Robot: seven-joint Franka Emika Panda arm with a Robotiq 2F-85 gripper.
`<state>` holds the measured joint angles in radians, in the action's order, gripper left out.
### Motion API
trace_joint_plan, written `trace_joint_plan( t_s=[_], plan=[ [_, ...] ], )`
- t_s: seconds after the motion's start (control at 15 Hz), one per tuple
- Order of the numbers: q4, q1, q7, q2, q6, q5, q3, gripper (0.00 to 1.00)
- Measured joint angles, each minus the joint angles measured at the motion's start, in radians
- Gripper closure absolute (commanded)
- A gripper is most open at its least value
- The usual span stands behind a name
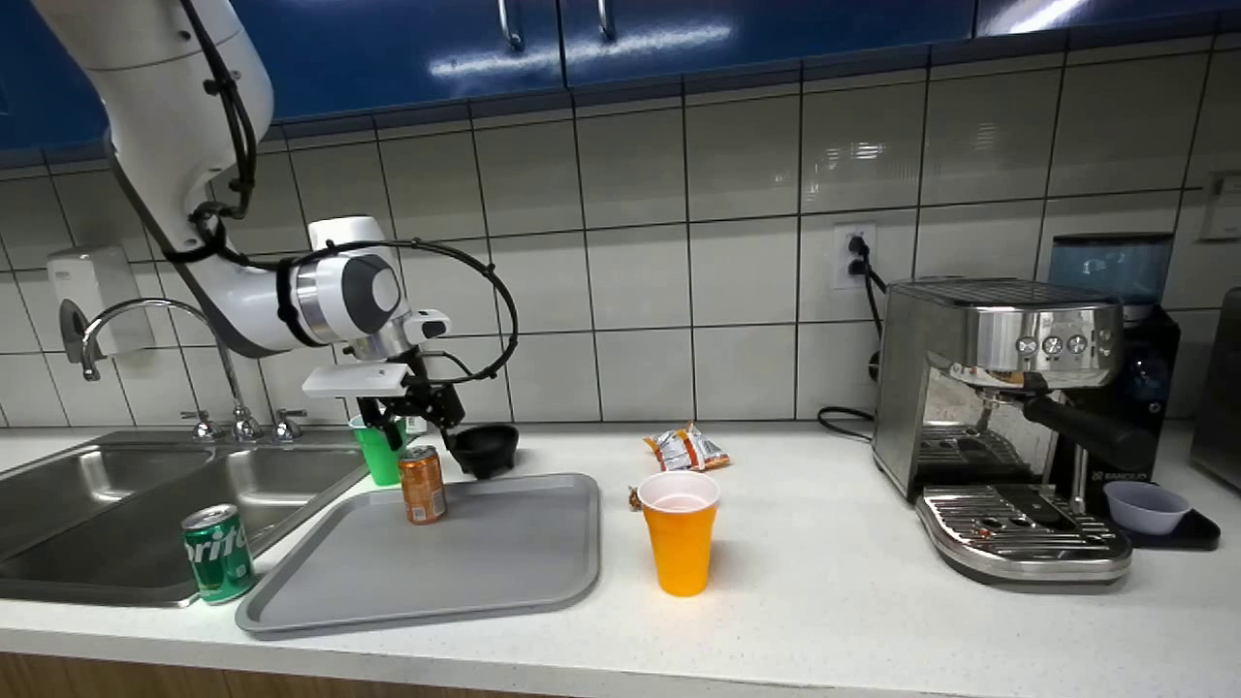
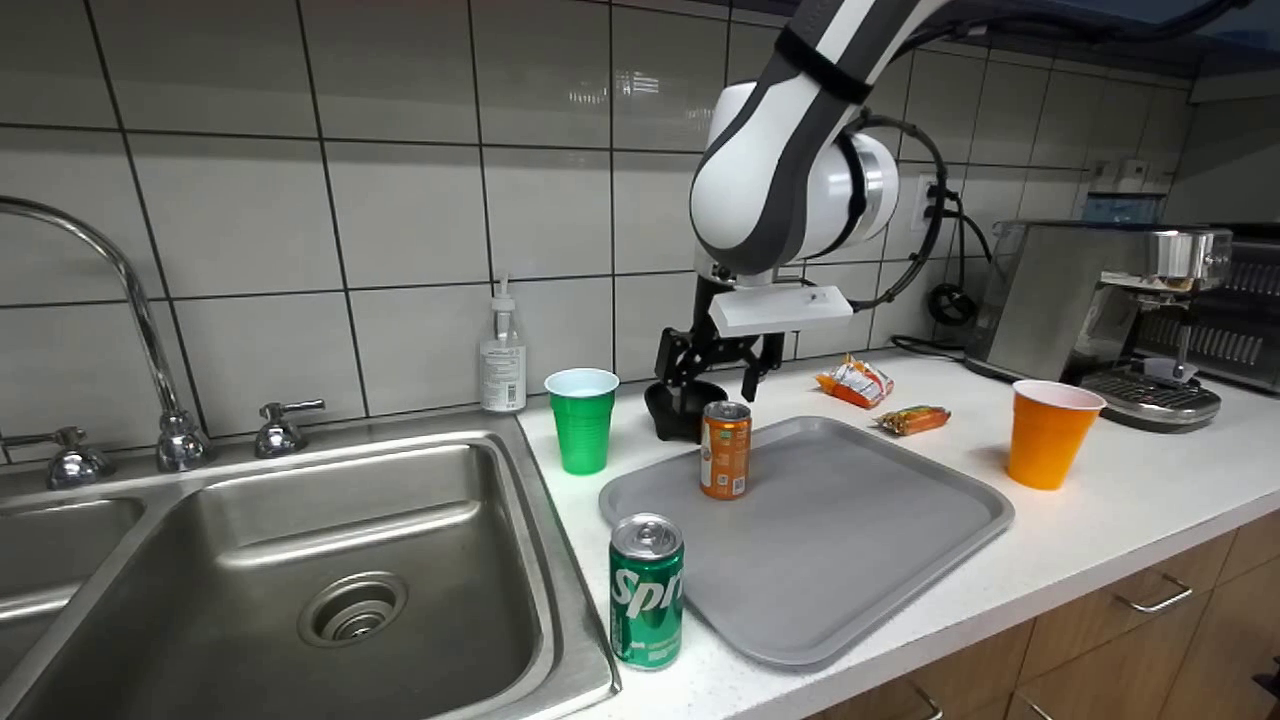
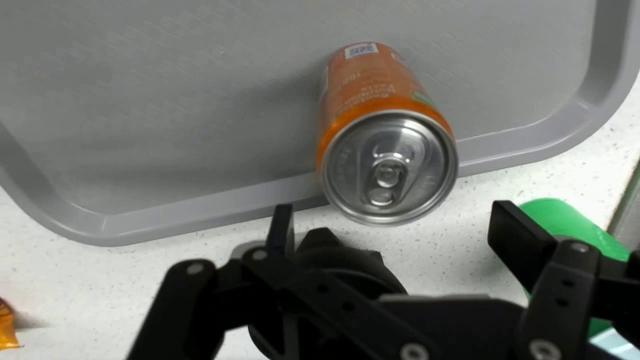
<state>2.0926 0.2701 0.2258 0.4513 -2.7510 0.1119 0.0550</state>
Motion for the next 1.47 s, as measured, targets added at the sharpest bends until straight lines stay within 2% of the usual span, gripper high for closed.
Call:
trace_joint_plan(
  t_s=[0.47, 1.47],
  plan=[
    [0.018, -0.024, 0.0, -0.057, -0.006, 0.0, 0.01, 0.0],
    [0.053, -0.16, -0.001, -0.136, -0.007, -0.001, 0.044, 0.0]
  ],
)
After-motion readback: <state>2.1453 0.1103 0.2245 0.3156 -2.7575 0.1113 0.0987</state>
